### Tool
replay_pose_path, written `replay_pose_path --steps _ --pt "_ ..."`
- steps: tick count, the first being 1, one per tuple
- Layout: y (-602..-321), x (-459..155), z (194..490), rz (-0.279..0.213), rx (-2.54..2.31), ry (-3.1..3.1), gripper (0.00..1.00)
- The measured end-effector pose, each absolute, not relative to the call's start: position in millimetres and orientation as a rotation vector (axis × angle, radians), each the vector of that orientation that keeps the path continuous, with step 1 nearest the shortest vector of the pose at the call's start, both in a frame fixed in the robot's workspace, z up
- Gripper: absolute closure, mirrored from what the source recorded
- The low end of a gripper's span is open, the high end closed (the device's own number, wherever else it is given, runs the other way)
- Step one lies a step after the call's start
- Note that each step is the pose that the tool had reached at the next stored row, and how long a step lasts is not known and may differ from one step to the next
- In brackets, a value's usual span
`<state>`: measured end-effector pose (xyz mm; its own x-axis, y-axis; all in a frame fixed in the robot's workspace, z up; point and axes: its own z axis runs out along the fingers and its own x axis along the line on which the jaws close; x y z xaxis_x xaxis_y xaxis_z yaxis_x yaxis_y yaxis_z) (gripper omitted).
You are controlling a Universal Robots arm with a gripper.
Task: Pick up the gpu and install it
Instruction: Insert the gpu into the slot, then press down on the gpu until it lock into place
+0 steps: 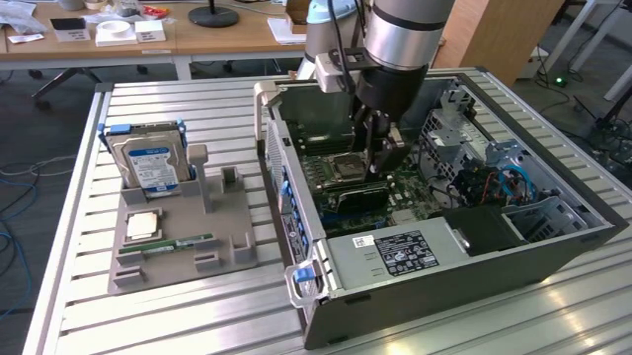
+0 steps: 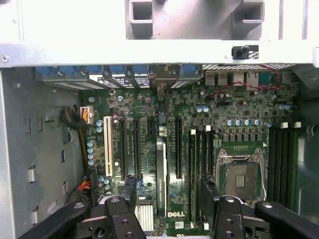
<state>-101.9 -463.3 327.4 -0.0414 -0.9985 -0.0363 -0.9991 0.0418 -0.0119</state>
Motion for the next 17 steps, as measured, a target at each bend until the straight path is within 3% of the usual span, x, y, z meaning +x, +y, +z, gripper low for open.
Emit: replay_pose_path --steps 17 --pt "-463.3 -101.8 336.3 0.026 -2.151 2.242 0.37"
